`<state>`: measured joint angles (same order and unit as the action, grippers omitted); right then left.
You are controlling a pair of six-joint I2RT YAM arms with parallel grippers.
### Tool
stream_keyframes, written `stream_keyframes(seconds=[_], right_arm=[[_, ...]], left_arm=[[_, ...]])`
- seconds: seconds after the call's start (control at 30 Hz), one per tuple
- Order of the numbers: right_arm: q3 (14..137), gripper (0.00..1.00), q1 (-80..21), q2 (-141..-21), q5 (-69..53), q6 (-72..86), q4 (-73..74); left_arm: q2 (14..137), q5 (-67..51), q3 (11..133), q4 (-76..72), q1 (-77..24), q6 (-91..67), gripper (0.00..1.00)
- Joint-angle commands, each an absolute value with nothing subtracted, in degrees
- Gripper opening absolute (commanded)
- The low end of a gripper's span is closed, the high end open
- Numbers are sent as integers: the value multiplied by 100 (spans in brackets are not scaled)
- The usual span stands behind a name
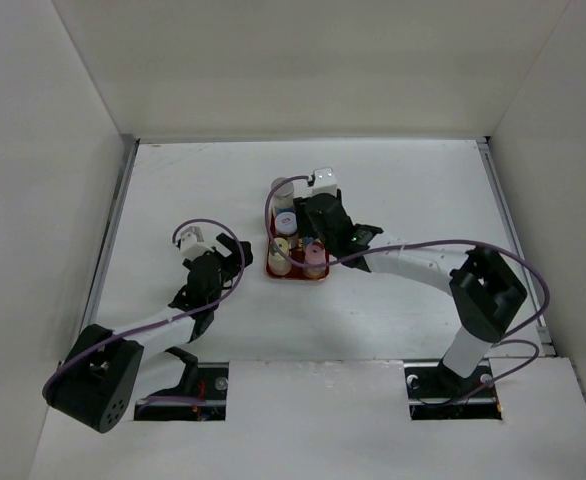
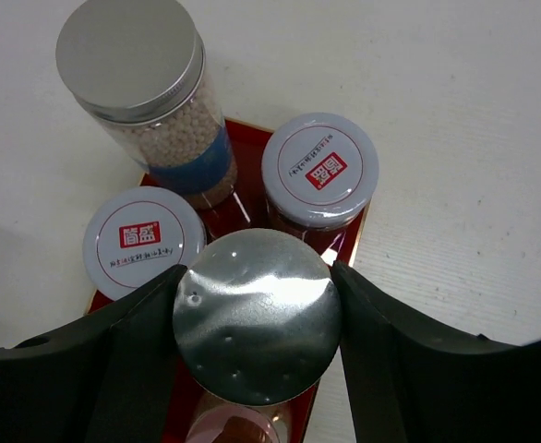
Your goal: Organize the condiment bottles
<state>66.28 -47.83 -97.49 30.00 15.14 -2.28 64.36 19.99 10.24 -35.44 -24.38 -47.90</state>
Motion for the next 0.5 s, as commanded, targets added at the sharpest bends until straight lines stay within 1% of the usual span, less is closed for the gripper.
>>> stream_keyframes(seconds=[0.0,0.03,0.07,0.1,0.13,0.17,0.27,0.3,0.4,0.47], right_arm=[[6891,60,-4847,-9791,3287,1459,-853],[6865,62,-4847,-9808,3322,1468,-870],[6829,65,-4873,-9817,3374,1485,-905],[6794,72,-4899,-9783,3410,1494,-923],[6785,77,-4917,-9721,3436,1494,-932],[6768,83,-4935,-9634,3445,1494,-949],[6750,98,-4944,-9248,3472,1415,-958],[6715,100,-4944,-9072,3506,1406,-958],[6391,100,-4874,-8378,3665,1476,-1028],[5961,100,-4637,-7904,3718,1503,-1238]], left_arm=[[6425,1978,1099,-3806,-2386,-4816,89],[6407,1969,1099,-3788,-2386,-4816,90],[6364,1995,1090,-3788,-2386,-4816,91],[6328,2021,1072,-3788,-2386,-4816,92],[6319,2056,1072,-3788,-2377,-4808,98],[6337,2100,1064,-3788,-2369,-4808,100],[6355,2127,1072,-3753,-2342,-4799,100],[6302,2136,1072,-3718,-2325,-4799,100],[6196,2197,1037,-3674,-2246,-4790,100],[6205,2197,1028,-3613,-2193,-4799,100]])
